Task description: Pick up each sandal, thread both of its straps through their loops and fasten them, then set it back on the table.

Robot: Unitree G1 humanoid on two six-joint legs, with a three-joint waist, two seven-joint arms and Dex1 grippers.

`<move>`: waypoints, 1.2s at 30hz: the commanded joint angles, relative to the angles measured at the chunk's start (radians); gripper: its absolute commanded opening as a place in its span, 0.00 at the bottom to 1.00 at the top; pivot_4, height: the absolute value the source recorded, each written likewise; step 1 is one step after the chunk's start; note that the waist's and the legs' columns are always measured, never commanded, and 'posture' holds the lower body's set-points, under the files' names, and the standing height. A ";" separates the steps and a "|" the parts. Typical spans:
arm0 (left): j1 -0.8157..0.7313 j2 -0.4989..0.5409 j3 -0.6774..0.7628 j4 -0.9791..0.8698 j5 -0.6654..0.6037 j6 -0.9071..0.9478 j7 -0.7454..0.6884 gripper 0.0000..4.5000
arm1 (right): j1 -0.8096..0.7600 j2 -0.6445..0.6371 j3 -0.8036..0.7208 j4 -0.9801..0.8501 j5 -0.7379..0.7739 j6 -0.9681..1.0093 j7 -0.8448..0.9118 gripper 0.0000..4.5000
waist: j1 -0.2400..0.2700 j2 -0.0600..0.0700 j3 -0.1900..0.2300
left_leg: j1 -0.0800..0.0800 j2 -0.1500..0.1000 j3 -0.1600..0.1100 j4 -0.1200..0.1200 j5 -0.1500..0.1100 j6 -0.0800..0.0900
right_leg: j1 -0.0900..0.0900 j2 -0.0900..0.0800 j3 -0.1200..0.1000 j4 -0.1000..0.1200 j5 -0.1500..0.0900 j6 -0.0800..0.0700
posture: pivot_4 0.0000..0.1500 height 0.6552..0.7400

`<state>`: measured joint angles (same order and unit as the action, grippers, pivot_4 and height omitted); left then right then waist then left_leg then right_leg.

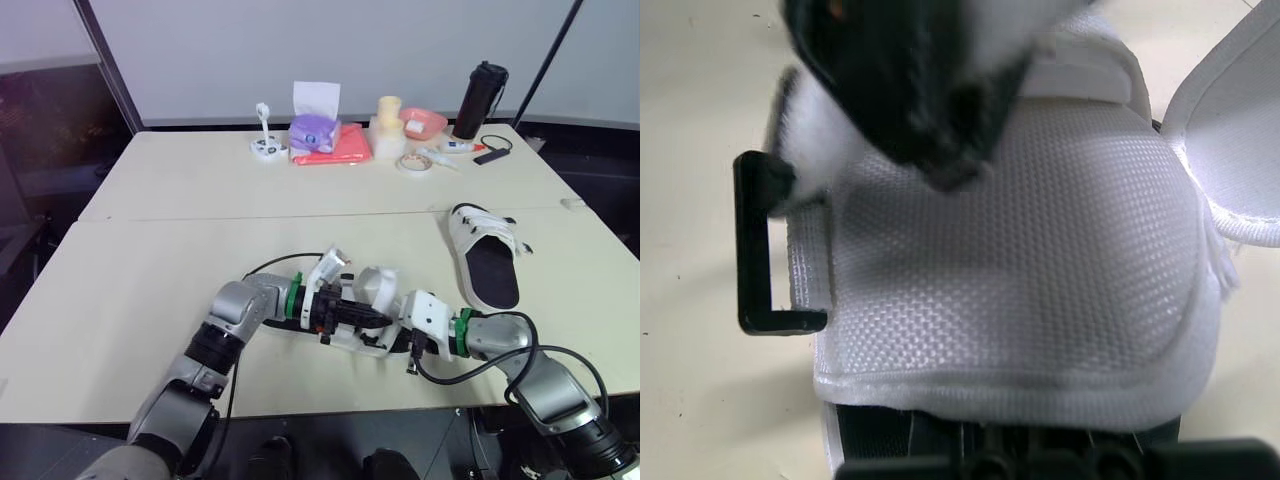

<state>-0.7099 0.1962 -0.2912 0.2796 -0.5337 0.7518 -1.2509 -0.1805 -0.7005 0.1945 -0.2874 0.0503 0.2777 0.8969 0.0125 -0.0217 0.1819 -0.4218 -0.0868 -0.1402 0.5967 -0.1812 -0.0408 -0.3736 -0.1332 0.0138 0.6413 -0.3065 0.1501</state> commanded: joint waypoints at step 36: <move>0.141 -0.115 -0.034 -0.019 0.092 -0.180 0.059 0.01 | 0.011 -0.007 0.013 0.021 -0.019 0.014 0.000 0.00 | 0.002 0.000 -0.001 | 0.001 -0.001 0.000 0.002 0.000 0.000 | 0.003 -0.001 -0.001 0.000 0.000 0.001 | 1.00 1.00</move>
<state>-0.5732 0.0952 -0.2874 0.2465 -0.4622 0.5782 -1.1861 -0.1767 -0.7006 0.1896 -0.2835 0.0449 0.2781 0.8922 0.0150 -0.0218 0.1805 -0.4209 -0.0879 -0.1404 0.5992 -0.1810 -0.0408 -0.3703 -0.1340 0.0128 0.6410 -0.3061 0.1507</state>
